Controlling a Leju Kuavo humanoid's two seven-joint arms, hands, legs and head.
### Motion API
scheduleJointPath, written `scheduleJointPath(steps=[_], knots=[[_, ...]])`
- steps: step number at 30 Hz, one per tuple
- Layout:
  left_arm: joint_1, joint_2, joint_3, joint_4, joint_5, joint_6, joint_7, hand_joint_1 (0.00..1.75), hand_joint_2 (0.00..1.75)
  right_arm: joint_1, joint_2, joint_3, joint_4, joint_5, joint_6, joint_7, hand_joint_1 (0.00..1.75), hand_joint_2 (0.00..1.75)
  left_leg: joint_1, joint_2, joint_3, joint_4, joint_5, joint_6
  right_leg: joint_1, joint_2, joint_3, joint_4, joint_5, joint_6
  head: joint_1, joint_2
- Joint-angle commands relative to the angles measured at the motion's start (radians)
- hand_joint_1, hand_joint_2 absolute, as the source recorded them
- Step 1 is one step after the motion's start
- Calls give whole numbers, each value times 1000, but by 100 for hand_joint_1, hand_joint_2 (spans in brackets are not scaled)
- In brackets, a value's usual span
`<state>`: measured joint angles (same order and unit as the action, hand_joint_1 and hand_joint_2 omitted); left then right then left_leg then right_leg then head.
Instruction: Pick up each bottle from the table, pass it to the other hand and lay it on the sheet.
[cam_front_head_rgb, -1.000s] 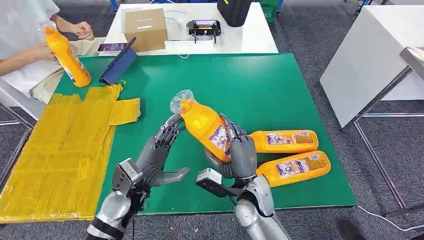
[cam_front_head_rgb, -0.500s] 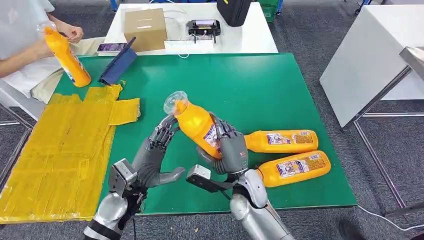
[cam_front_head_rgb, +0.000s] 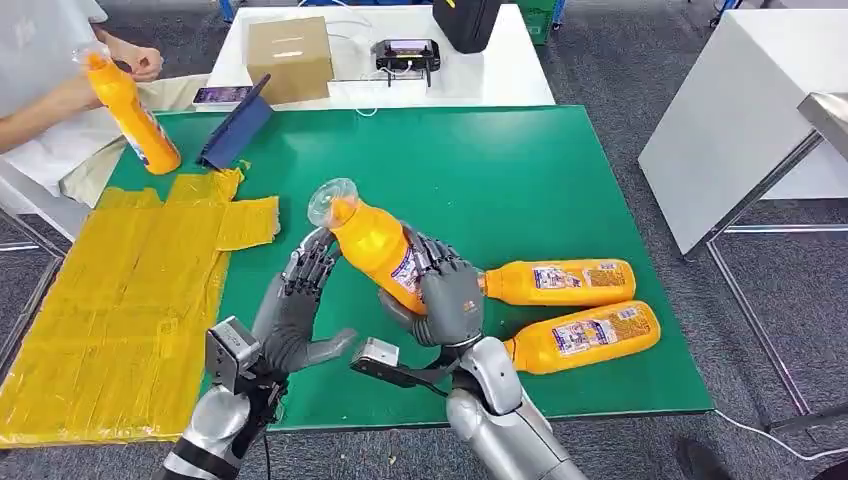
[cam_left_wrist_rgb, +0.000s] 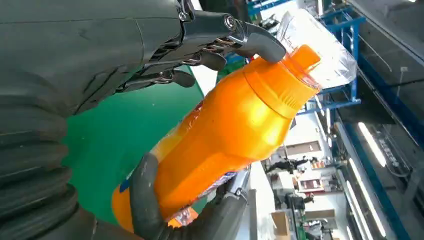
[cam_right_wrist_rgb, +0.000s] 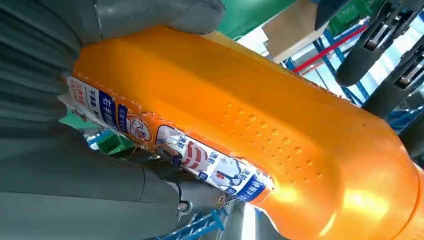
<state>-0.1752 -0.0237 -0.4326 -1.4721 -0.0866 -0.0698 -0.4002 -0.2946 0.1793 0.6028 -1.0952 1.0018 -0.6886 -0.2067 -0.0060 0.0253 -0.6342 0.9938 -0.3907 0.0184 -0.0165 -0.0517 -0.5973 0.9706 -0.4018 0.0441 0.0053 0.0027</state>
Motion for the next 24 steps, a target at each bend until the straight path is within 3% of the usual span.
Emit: scheduleJointPath(steps=[1, 11, 13, 15, 17, 19, 24], knots=[[-109, -24, -45, 148, 5, 3, 30, 0, 175, 8, -20, 192, 65, 60, -10, -58, 175, 175, 2, -5, 5, 0, -2, -2, 1, 0, 6, -2, -2, -2, 0, 0], [-111, -25, -37, 160, 12, 9, 32, 0, 175, 20, -11, 167, 57, 66, -10, -80, 175, 175, 1, -4, 3, -1, -1, -1, 1, 0, 4, -1, -1, -1, 0, 0], [-108, -22, -27, 168, 13, 24, 41, 0, 175, 47, 9, 97, 22, 90, -10, -78, 175, 175, 3, -6, 6, 0, -3, -2, 2, 1, 8, -1, -4, -2, 0, 0], [-93, -16, -17, 154, 5, 40, 46, 0, 175, 103, 49, -68, -75, 101, -10, -102, 175, 175, 3, -5, 5, 1, -3, -2, 2, 3, 7, -1, -3, -2, 0, 0], [-70, -9, -3, 134, -4, 54, 50, 0, 175, 134, 95, -248, -150, 16, -10, -167, 175, 175, 1, -4, 1, 0, -1, -1, 0, 0, 2, 0, -2, -1, 0, 0], [-61, -7, 2, 127, -10, 57, 52, 0, 175, 136, 108, -340, -177, -32, -10, -197, 175, 175, 0, -3, -1, 0, 0, -1, 0, 0, 1, 1, -1, -1, 1, 0], [-59, -8, 3, 126, -11, 57, 52, 0, 175, 129, 92, -340, -171, -53, -10, -203, 175, 175, 0, -2, 0, 0, -1, -1, 0, 2, 2, 0, -1, -1, 1, 0]])
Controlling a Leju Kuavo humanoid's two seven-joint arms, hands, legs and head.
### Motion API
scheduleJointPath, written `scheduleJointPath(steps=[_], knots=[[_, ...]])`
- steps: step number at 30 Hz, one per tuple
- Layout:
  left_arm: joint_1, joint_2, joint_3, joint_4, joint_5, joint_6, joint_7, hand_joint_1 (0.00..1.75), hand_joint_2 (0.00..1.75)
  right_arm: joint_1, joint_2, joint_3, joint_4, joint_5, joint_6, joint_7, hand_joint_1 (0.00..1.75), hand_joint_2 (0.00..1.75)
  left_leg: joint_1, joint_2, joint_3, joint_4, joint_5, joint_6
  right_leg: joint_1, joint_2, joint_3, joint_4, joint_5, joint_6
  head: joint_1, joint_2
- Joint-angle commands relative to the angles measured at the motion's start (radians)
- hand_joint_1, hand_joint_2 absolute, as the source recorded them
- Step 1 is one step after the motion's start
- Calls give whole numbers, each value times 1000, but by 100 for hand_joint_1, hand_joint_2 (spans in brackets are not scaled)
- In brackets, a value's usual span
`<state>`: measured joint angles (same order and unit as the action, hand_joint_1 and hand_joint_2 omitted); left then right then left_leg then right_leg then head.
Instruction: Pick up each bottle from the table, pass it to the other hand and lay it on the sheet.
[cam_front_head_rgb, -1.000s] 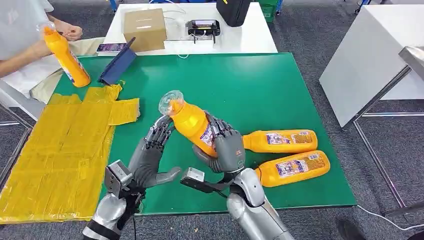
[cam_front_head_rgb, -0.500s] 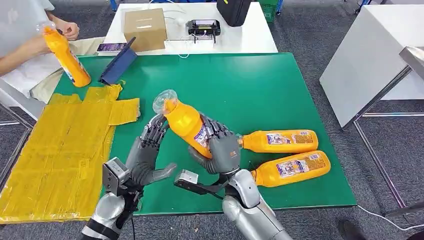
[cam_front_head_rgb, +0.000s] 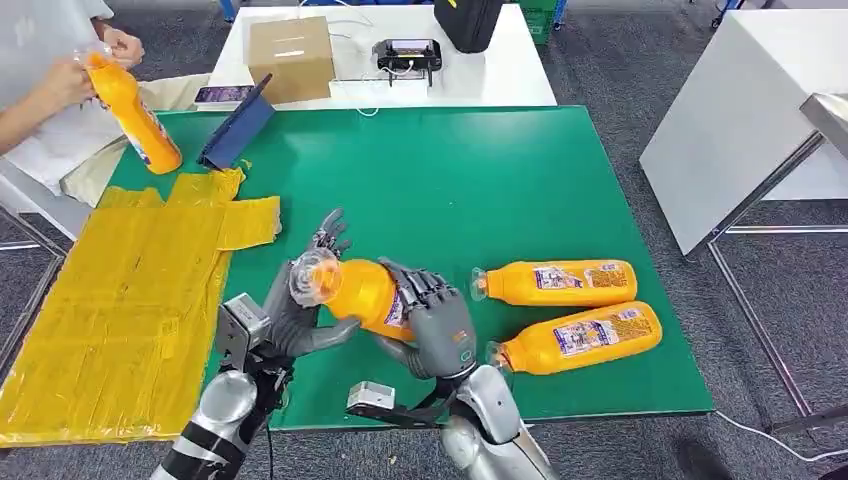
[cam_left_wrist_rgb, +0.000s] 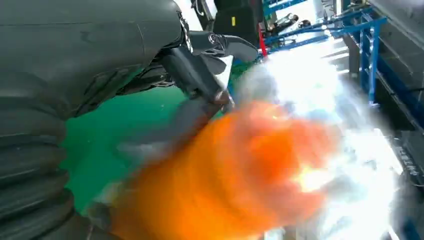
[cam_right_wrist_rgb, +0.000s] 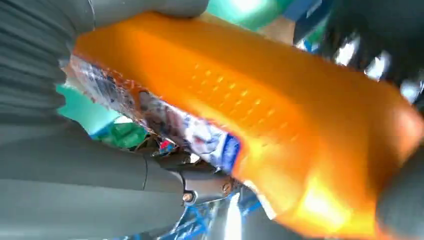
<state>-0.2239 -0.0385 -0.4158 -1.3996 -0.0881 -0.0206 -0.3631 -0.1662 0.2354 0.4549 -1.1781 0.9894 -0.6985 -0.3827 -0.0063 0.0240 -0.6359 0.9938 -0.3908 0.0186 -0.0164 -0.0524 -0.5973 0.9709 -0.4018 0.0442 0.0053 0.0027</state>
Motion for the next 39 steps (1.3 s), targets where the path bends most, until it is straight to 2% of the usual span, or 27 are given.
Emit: scheduleJointPath(steps=[1, 7, 12, 18, 21, 22, 29, 30, 31, 39], knots=[[-10, 7, -13, 53, -10, 8, 15, 0, 175, 1, 36, -192, -88, -41, 0, -27, 175, 175, 1, -1, 2, 0, -1, -1, 0, 2, 2, -1, -1, -1, 0, 0], [-10, 6, -15, 55, -16, 10, 18, 0, 175, 12, 60, -246, -92, -40, 0, -46, 175, 175, 2, -2, 5, 0, -3, -2, 1, 3, 6, -1, -3, -2, 0, 0], [-16, 6, -27, 54, -22, 3, 20, 0, 175, -7, 33, -168, -27, -42, 0, -12, 175, 175, 2, -1, 5, 0, -2, -1, 1, 3, 6, -2, -2, -2, 0, 0], [-17, 4, -30, 64, -23, 1, 23, 0, 175, -3, 43, -150, -17, -34, 0, -5, 175, 175, 2, -1, 5, 0, -1, -2, 1, 3, 4, -1, -1, -2, 0, 0], [-14, 3, -27, 63, -19, 0, 24, 0, 175, -4, 34, -151, -17, -35, 0, 7, 175, 175, 4, -3, 13, 1, -6, -4, 2, 8, 13, -1, -6, -4, 0, 0], [-13, 2, -26, 61, -17, -2, 24, 0, 175, -12, 18, -130, -3, -44, 0, 21, 175, 175, 2, -1, 5, 0, -2, -1, 1, 3, 5, -1, -2, -2, 0, 0], [-13, 2, -26, 61, -17, -2, 24, 0, 175, -12, 18, -130, -3, -44, 0, 21, 175, 175, 3, -2, 8, 1, -4, -2, 1, 5, 8, -1, -3, -2, 0, 0], [-13, 2, -26, 61, -17, -2, 24, 0, 175, -12, 18, -130, -3, -44, 0, 21, 175, 175, 1, 0, 2, -1, 0, -1, 0, 2, 1, -1, 0, -1, 0, 0], [-13, 2, -26, 61, -17, -2, 24, 0, 175, -12, 18, -130, -3, -44, 0, 21, 175, 175, 2, -1, 5, -1, -2, -1, 1, 3, 5, -1, -2, -2, 0, 0], [-13, 2, -26, 61, -17, -2, 24, 0, 175, -12, 18, -130, -3, -44, 0, 21, 175, 175, 2, -1, 6, 0, -2, -1, 1, 4, 6, -1, -2, -2, 0, 0]])
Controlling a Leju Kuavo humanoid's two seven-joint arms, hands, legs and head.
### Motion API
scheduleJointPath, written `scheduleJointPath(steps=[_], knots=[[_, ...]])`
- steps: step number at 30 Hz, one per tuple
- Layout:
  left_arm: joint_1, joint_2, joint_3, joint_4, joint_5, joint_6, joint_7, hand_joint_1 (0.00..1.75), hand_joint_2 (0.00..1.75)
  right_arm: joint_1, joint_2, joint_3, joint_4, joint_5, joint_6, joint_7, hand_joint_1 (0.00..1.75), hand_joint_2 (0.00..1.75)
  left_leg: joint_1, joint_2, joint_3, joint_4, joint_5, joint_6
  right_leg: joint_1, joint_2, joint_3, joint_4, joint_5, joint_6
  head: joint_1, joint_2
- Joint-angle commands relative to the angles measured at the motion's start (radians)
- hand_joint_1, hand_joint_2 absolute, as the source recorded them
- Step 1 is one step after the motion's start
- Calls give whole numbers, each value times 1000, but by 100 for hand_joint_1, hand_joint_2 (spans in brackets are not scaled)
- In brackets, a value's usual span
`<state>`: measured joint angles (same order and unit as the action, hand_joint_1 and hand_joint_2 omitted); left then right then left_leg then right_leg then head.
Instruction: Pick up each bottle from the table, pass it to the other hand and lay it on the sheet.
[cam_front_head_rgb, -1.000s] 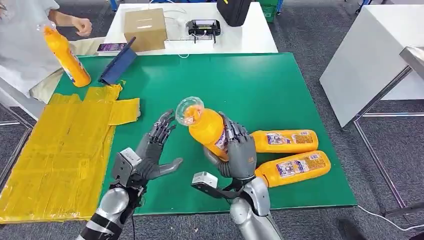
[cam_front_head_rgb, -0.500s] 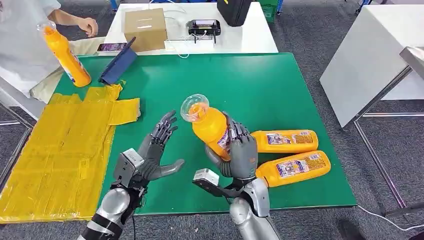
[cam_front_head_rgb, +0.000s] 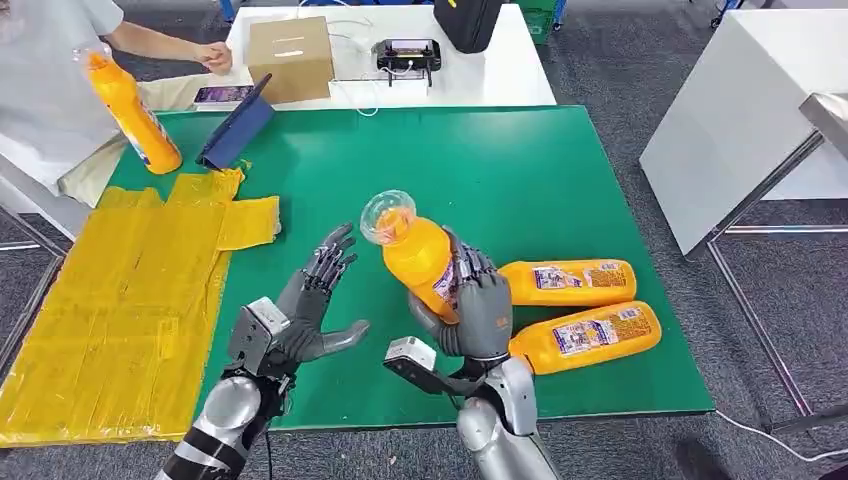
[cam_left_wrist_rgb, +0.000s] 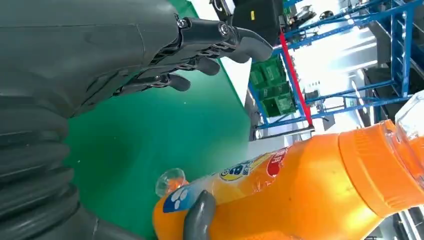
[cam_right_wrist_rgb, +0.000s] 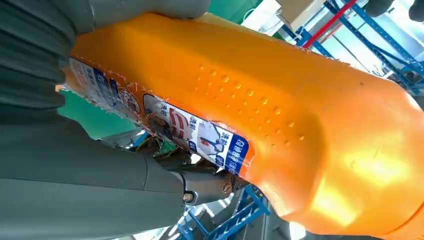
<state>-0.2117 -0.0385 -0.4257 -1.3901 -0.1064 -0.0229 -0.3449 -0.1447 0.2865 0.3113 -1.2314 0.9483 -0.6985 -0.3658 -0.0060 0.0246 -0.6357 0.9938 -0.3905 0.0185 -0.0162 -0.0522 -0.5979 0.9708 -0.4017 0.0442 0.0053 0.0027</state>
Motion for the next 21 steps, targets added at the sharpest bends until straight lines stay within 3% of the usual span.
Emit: scheduleJointPath(steps=[1, 9, 13, 21], knots=[[-26, 2, -16, 51, 2, 0, 6, 0, 175, -34, -34, 14, 51, -3, 0, 4, 175, 175, 1, -1, 4, -1, -2, -1, 0, 3, 5, -1, -1, -1, 0, 0], [-25, 2, -16, 49, 3, -2, 6, 0, 175, -39, -38, 28, 63, 0, 0, 17, 175, 175, 2, -2, 6, 0, -3, -2, 1, 4, 7, -1, -2, -2, 0, 0], [-35, 1, -25, 52, 11, -22, 4, 0, 175, -93, -79, 180, 152, -21, 15, 63, 175, 175, 2, 0, 5, 0, -2, -1, 1, 5, 6, -2, -1, -2, 0, 0], [-70, -4, -48, 76, 32, -48, -2, 0, 175, -171, -71, 436, 303, 6, 59, 88, 175, 175, 2, 0, 7, 0, -2, -2, 1, 5, 7, -2, -2, -2, 0, 0]])
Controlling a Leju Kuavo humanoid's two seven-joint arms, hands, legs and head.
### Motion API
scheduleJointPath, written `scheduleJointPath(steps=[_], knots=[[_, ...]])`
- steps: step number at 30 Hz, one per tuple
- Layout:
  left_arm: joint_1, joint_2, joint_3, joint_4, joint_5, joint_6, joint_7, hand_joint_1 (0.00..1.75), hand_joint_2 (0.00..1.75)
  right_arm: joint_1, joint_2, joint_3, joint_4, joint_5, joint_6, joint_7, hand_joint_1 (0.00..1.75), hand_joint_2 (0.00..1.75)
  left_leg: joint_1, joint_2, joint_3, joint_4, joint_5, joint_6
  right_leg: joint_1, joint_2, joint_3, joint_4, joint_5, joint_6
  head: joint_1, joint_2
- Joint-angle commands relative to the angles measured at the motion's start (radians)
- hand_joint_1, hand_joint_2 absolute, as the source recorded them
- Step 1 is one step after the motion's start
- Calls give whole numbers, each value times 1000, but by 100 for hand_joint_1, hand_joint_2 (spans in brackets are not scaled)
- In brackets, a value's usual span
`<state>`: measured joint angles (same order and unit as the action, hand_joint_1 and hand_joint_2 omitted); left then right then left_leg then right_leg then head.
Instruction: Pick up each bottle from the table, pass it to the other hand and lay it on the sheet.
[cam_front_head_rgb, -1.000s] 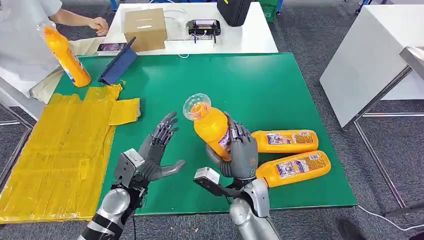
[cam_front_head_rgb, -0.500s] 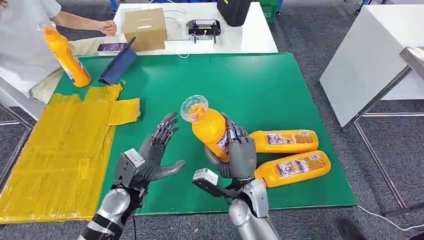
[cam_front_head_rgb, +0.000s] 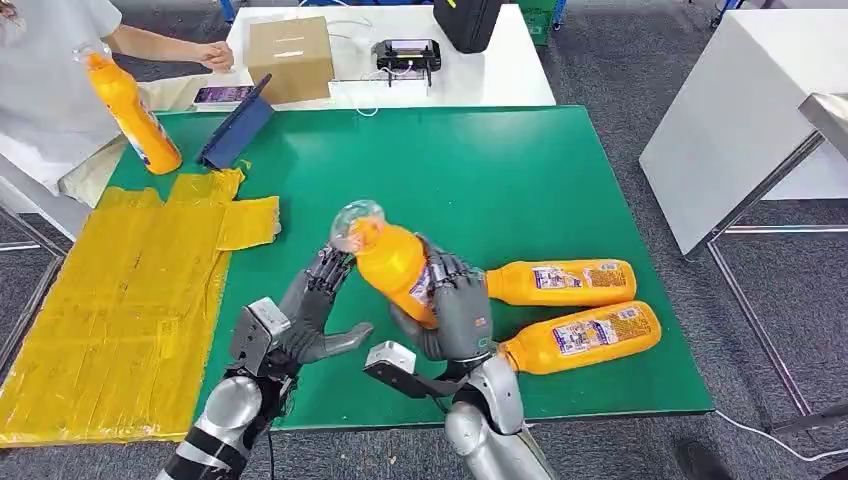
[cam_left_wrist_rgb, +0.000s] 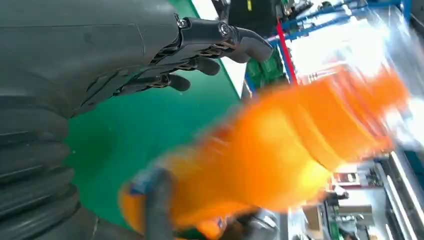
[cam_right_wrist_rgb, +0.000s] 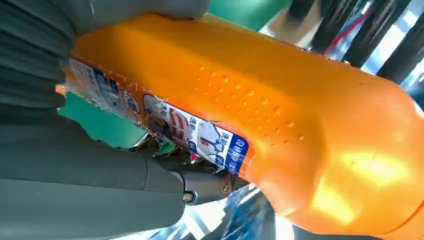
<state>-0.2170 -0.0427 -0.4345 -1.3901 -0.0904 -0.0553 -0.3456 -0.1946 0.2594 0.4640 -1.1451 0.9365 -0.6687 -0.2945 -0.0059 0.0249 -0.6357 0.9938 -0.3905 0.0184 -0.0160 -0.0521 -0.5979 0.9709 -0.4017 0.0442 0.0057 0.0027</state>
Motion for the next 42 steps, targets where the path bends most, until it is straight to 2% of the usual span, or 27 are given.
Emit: scheduleJointPath(steps=[1, 4, 6, 11, 16, 17, 18, 37, 38, 39, 40, 42], knots=[[-67, -1, -42, 78, 18, -18, -2, 0, 175, -128, -42, 310, 230, 38, 20, 21, 175, 175, 1, -1, 4, 0, -1, -1, 1, 4, 4, -1, -1, -1, 0, 0], [-77, -4, -52, 86, 26, -30, -4, 0, 175, -140, -40, 362, 250, 68, 21, 30, 175, 175, 2, -1, 6, 0, -3, -2, 1, 5, 7, -1, -2, -2, -1, 0], [-82, -2, -65, 84, 26, -32, -5, 0, 175, -151, -45, 386, 260, 56, 13, 48, 175, 175, 1, -2, 3, -1, -1, -1, 1, 1, 3, -1, -1, -1, 0, 0], [-82, -1, -73, 75, 26, -32, -4, 0, 175, -159, -52, 395, 256, 45, 19, 46, 175, 175, 3, -5, 7, 0, -3, -2, 1, 2, 9, -1, -3, -2, 0, 0], [-84, -1, -70, 78, 30, -29, -8, 0, 175, -161, -53, 405, 259, 43, 22, 47, 175, 175, 1, -3, 3, 0, -1, -1, 0, 0, 4, -1, -2, -1, 0, 0], [-82, -4, -65, 75, 33, -22, -13, 26, 175, -163, -54, 409, 260, 40, 20, 48, 175, 175, 3, -5, 6, 0, -3, -2, 1, 1, 8, -1, -3, -2, 0, 0], [-80, -6, -61, 73, 36, -16, -16, 175, 175, -163, -55, 411, 259, 36, 18, 50, 175, 175, 2, -4, 5, 0, -2, -2, 1, 1, 6, -1, -3, -2, -1, 0], [-84, -14, -47, 77, 48, 10, -23, 175, 175, -171, -59, 422, 261, 25, -12, 61, 175, 175, 1, -3, 3, 0, -1, -1, 1, 0, 4, -1, -1, -1, 0, 0], [-84, -15, -44, 75, 51, 15, -24, 175, 175, -166, -59, 417, 251, 16, -29, 52, 152, 175, 2, -4, 5, 0, -2, -2, 1, 1, 7, -1, -3, -2, 0, 0], [-85, -15, -39, 71, 56, 23, -24, 175, 175, -149, -61, 386, 210, 28, -29, 36, 7, 175, 2, -4, 5, 0, -2, -1, 1, 0, 6, -1, -2, -2, 0, 0], [-86, -15, -37, 70, 57, 27, -24, 175, 175, -135, -60, 364, 187, 35, -29, 20, 0, 175, 2, -4, 3, 0, -1, -1, 1, 0, 4, -1, -2, -1, 0, 0], [-91, -13, -26, 63, 65, 47, -22, 175, 175, -80, -51, 269, 86, 43, -29, -53, 0, 175, 2, -6, 5, 1, -2, -2, 1, 0, 7, -1, -3, -2, -1, 0]])
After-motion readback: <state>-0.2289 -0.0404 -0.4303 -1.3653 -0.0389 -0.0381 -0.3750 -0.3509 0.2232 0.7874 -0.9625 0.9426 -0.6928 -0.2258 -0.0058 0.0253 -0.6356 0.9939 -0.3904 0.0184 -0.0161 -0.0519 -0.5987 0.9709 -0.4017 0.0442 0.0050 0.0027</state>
